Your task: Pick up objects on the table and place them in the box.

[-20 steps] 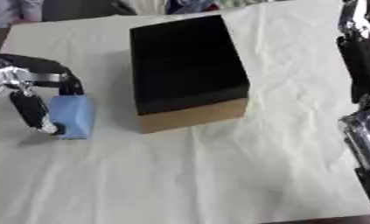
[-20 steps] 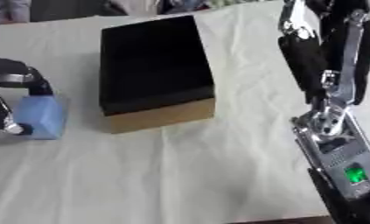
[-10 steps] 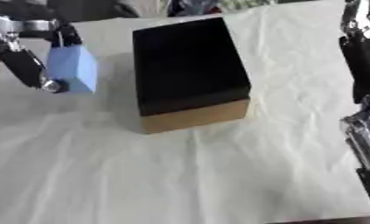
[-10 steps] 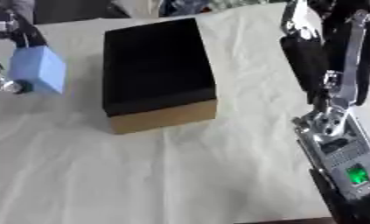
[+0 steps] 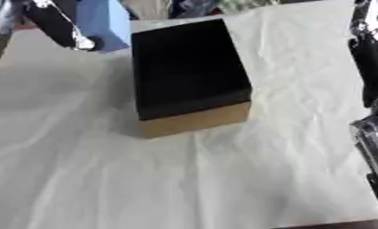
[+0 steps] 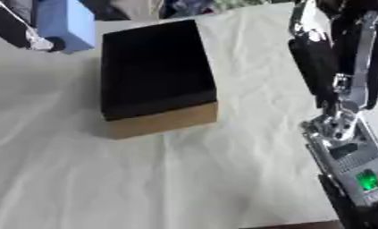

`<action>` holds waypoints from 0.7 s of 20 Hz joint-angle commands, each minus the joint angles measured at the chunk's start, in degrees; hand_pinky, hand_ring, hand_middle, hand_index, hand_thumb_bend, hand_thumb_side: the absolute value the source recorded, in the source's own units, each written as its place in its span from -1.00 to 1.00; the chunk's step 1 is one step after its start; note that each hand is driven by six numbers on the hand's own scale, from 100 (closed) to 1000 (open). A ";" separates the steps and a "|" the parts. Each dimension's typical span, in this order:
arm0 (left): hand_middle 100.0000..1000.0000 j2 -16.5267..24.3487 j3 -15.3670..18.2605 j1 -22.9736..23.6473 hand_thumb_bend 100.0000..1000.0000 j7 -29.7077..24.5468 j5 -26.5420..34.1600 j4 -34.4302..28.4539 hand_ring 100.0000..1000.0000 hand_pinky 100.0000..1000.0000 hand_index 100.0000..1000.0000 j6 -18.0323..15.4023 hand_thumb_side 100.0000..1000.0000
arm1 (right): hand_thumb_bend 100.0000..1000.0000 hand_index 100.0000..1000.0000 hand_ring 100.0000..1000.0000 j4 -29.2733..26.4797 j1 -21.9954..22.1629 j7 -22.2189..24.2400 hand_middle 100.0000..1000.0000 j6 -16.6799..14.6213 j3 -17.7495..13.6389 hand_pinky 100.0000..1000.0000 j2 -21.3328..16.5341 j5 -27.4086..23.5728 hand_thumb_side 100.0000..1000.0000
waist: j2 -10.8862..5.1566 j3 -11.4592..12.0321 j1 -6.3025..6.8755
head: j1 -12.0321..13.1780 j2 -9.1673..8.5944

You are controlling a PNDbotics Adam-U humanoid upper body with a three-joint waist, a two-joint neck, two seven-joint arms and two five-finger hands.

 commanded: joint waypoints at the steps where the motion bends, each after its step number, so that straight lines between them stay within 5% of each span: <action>1: -0.06 -2.62 1.86 -2.84 -1.00 3.32 -1.79 2.29 0.16 0.58 0.24 0.09 -1.00 | -1.00 0.54 0.58 -0.87 -1.10 0.32 0.09 -0.12 -0.13 0.68 -0.20 -0.06 -0.27 | -0.85 -0.39 -0.12 | 0.75 -1.03; 14: 0.05 -9.39 2.49 -4.59 -1.00 14.17 0.48 14.96 0.20 0.64 0.34 -6.21 -1.00 | -1.00 0.54 0.58 -0.87 -2.58 0.96 0.09 -0.71 0.34 0.68 0.60 -0.26 -0.27 | 0.10 -3.92 1.36 | 2.52 -2.23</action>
